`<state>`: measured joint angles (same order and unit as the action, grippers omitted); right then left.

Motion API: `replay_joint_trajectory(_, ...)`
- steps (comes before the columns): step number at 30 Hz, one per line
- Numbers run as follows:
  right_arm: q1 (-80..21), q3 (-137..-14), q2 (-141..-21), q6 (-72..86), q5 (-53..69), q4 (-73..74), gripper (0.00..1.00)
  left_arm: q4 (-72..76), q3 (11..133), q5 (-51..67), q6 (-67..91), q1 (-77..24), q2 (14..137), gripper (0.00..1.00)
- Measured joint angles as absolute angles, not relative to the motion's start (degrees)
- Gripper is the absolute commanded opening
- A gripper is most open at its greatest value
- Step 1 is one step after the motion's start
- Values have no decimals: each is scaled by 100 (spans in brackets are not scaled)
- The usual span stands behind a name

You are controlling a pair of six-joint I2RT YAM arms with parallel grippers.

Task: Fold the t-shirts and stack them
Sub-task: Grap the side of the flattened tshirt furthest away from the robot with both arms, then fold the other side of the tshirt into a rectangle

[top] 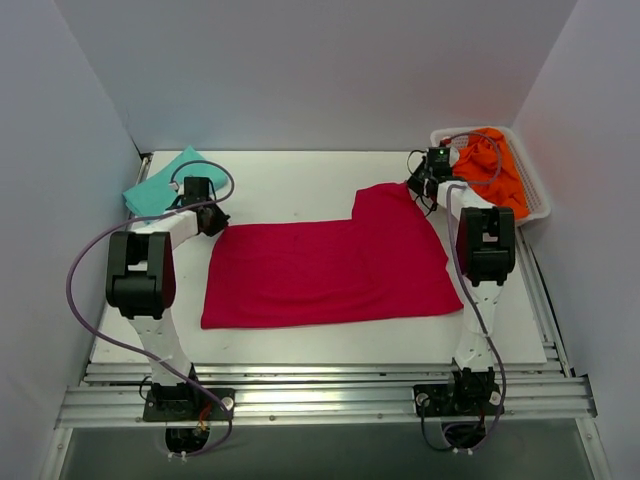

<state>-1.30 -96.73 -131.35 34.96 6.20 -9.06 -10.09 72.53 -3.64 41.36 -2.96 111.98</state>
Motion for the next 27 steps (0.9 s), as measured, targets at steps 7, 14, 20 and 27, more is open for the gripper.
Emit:
replay_joint_trajectory(7,-121,-9526,-12580,3489,558,-832,0,-1188,7255,-386,4101,-296,10805,2)
replay_joint_trajectory(14,-123,-8842,-11826,3481,513,-823,0,-1197,7041,-432,4069,-329,10095,2)
replay_joint_trajectory(20,-183,-7913,-11037,3483,471,-862,0,-1247,6434,-471,4064,-342,9400,2)
replay_joint_trajectory(27,-296,-6598,-9581,3485,375,-902,0,-1280,5577,-552,4069,-384,8429,2)
